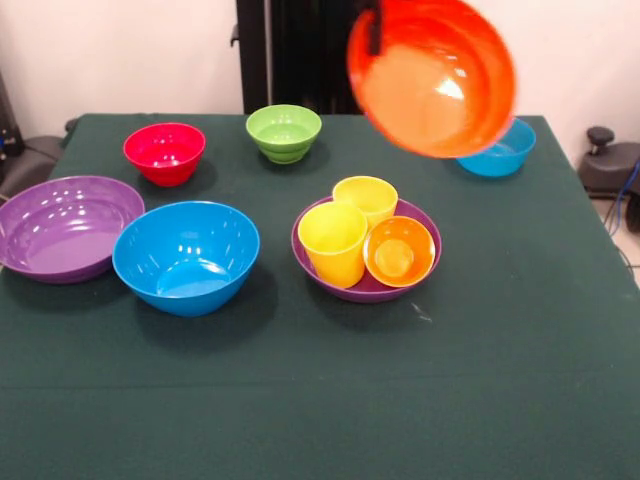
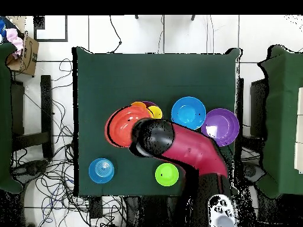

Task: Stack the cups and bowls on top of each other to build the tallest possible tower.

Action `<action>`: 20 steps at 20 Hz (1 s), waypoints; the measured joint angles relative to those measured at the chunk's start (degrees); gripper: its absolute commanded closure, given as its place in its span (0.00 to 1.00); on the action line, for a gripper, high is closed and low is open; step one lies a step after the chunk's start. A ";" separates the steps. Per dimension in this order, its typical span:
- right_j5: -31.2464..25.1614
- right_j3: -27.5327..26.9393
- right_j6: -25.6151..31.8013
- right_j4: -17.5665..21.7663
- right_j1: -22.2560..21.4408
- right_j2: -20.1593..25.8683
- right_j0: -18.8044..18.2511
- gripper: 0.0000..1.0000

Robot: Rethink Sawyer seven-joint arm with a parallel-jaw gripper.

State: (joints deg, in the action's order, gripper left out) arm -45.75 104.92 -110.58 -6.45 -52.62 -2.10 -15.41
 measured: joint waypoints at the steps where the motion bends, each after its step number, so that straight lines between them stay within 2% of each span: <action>1: -0.52 -0.43 0.58 0.53 0.05 0.64 -1.64 1.00; 4: -1.72 -2.18 3.23 2.50 0.72 3.20 -7.10 1.00; 6: -1.89 -4.34 7.36 4.48 2.37 6.70 -13.12 1.00; 7: -1.90 -4.82 8.53 4.78 2.92 7.71 -14.62 1.00; 12: -1.53 -6.42 14.30 5.40 6.08 13.48 -21.38 1.00; 14: -0.81 -6.49 16.57 5.46 7.68 16.54 -24.09 1.00; 15: 0.07 -6.46 18.06 5.50 9.21 19.46 -26.18 1.00; 18: 1.32 -6.33 18.83 5.50 10.81 22.69 -28.03 1.00; 20: 2.85 -5.74 18.87 5.51 12.46 26.54 -29.83 1.00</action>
State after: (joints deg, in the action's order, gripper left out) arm -42.90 99.17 -91.71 -0.94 -40.16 24.44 -45.24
